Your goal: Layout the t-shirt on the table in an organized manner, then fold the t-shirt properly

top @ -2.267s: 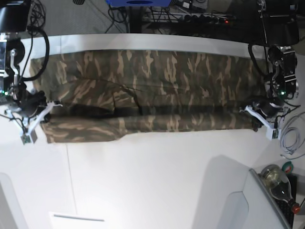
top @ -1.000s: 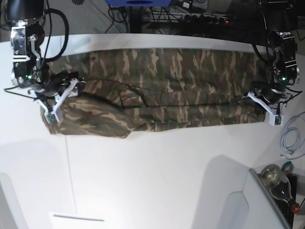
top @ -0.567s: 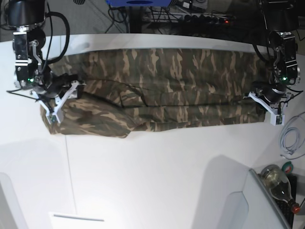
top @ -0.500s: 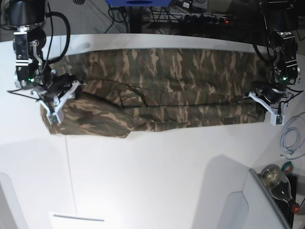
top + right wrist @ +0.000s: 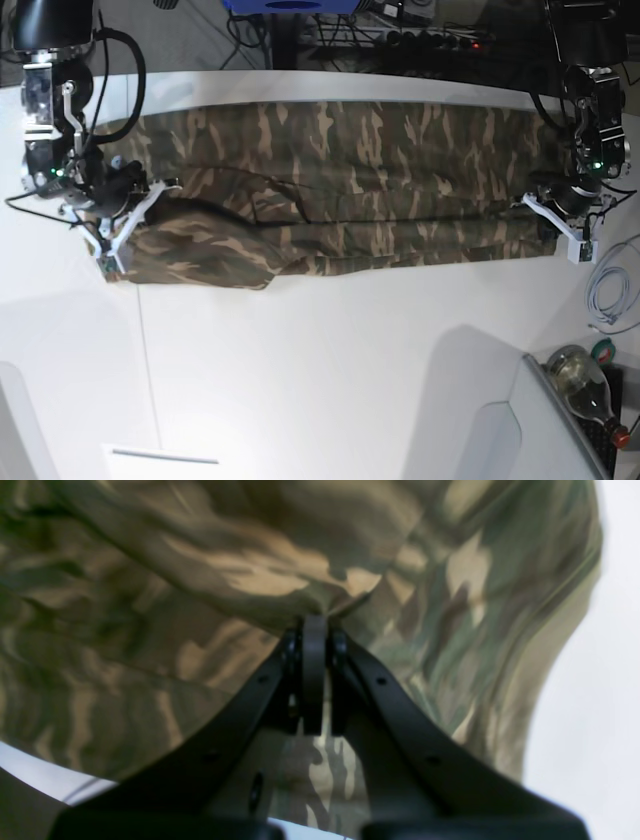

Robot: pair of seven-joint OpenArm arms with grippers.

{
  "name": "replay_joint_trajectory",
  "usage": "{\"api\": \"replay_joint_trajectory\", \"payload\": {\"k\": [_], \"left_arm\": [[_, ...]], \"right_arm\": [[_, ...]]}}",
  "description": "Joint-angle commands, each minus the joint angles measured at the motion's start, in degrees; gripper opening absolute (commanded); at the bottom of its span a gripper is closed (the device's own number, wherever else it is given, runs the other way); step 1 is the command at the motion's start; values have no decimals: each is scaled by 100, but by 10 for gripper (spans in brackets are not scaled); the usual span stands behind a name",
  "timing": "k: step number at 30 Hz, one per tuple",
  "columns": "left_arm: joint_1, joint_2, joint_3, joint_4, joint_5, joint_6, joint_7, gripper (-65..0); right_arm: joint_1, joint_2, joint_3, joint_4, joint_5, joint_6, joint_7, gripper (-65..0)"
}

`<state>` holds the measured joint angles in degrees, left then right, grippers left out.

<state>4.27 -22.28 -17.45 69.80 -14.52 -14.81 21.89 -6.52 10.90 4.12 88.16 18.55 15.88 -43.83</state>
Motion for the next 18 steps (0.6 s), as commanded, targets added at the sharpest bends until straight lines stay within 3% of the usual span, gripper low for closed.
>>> {"api": "replay_joint_trajectory", "payload": {"k": [1,5,11,18], "left_arm": [[-36,-141,-44,119,-20,43,-119,-650],[78,-141,-44,418,-11,43,-48,-650],[219,-150,-44,1200,15,43,549,-650],[412,-202,-53,1209,24,43,646,-650]], "right_arm": [[41,66,32,208,31,-1,-43,-650],[6,66,41,674,22,-1,-421,-650],[-187,75,41,1413,14,-1,-861,-650],[-592,75,515,1914,5,-1,-905,-650]]}}
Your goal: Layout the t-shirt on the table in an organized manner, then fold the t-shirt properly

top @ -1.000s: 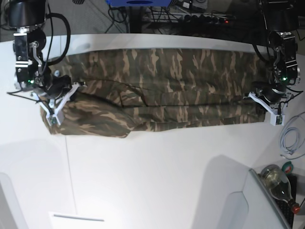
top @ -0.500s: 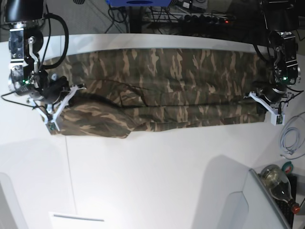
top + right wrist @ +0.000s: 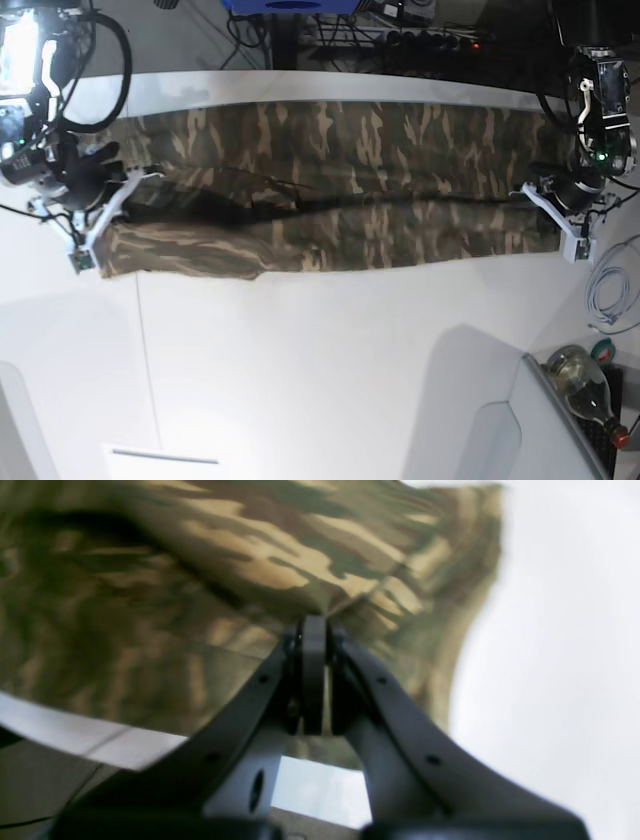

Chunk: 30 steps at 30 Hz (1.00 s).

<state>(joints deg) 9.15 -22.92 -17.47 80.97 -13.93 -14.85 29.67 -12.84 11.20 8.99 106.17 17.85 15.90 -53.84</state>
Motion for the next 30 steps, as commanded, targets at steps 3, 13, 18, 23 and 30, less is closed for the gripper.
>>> {"api": "replay_joint_trajectory", "payload": {"k": [3,13,18,23,30], "left_arm": [[-66,-201,-50,75,-35,48,-132,-650],[180,-350,11,66,-35,48,-123,-650],[382,-350,11,-93,-26,48,-123,-650],[400,-350,20,-277,-26,48,-123,-650],[514,-350,20,-101,-26,48,-123,-650]], "right_arm": [[-57,45,37,113,75,-3,97,-650],[-144,10,19,51,66,-3,123,-650],[-136,10,19,-371,66,-3,193,-650],[-171,1,19,-459,66,-3,369,-650],[-250,-8,19,-468,66,-3,395,-650]]}}
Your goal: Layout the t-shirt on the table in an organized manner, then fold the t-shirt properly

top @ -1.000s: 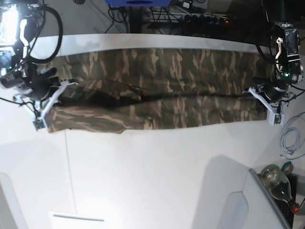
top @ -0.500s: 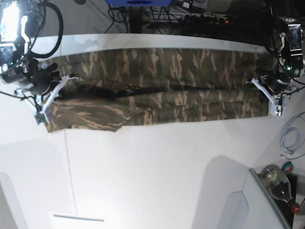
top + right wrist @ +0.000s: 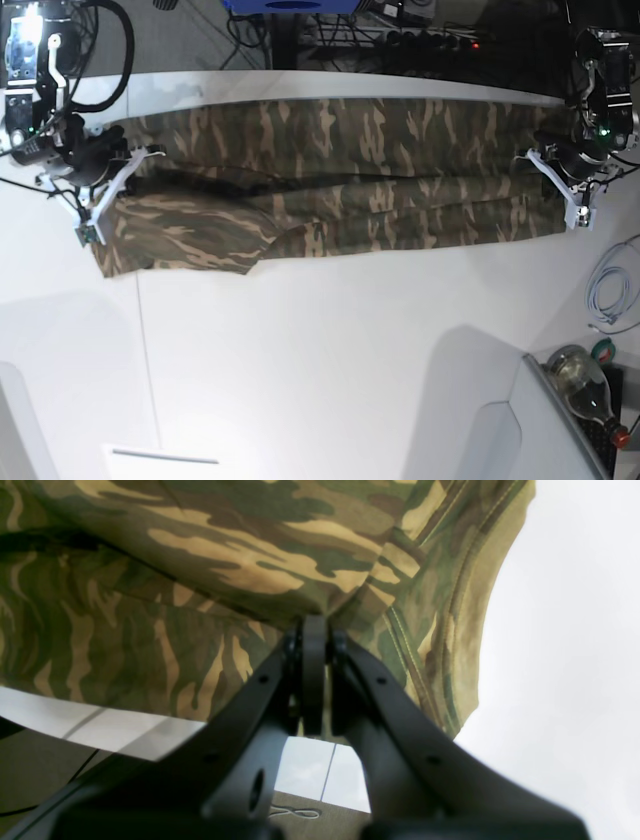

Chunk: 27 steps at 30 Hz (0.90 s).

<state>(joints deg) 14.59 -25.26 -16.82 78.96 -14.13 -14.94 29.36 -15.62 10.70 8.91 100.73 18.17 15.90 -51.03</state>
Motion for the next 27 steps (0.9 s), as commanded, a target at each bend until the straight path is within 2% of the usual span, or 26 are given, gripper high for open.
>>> {"api": "replay_joint_trajectory", "payload": {"k": [1,14,19,27], "left_arm": [[-13,-116,-46,109,-7,57,-93,-650],[242,-99,-46,276,-7,57,-84,-650],[242,-116,-107,575,-7,57,576,-650],[356,-107,-46,601,-7,57,637,-650]], "right_arm": [[28,42,28,50,33,-3,122,-650],[54,33,19,-486,33,-3,421,-650],[54,33,19,-609,33,-3,456,-650],[142,51,19,-618,33,-3,456,-650]]}}
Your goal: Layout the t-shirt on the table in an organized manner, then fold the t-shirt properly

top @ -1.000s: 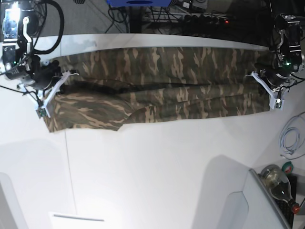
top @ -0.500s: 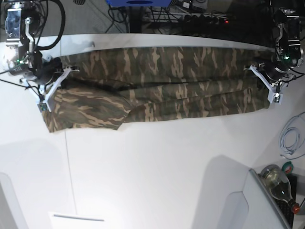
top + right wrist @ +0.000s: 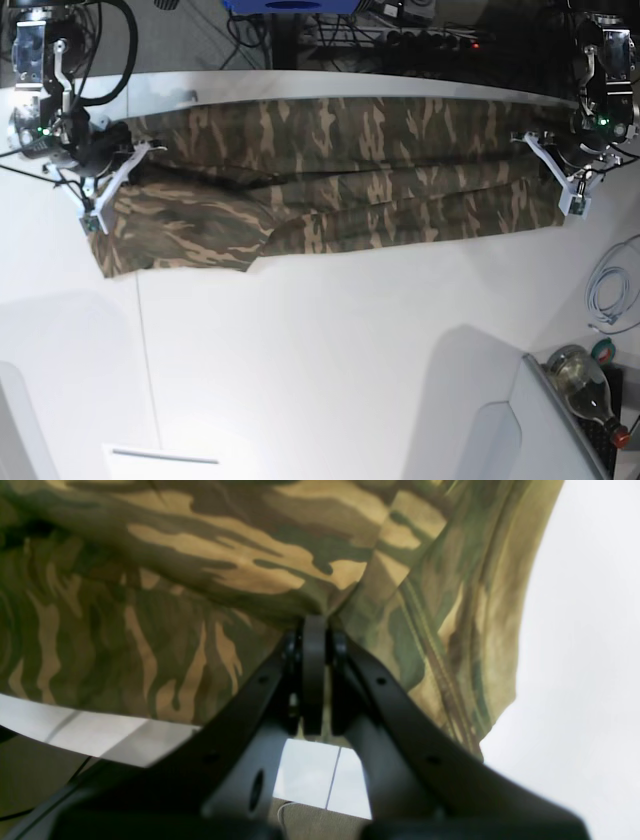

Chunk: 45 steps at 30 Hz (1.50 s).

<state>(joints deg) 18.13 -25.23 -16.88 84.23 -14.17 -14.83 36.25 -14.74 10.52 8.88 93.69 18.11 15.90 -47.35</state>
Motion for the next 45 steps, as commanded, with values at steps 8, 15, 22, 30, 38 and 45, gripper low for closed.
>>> {"api": "replay_joint_trajectory", "payload": {"k": [8,15,22,30,38,45], "left_arm": [[178,-127,-39,74,-2,46,-43,-650],[187,-127,-39,65,-2,46,-43,-650],[187,-127,-39,65,-2,46,-43,-650],[372,-127,-101,118,-2,46,-43,-563],[574,-118,-584,153,-2,46,-43,-204],[688,277,-1621,1050,-46,46,-43,-173]], "right_arm": [[63,60,21,-90,40,-3,89,-650],[63,60,21,-99,40,-3,89,-650],[54,-72,74,-99,48,-12,80,-623],[125,-239,136,-90,48,-38,80,-432],[186,-266,646,174,40,-38,72,-431],[1461,-213,637,-784,40,-38,168,-435]]}}
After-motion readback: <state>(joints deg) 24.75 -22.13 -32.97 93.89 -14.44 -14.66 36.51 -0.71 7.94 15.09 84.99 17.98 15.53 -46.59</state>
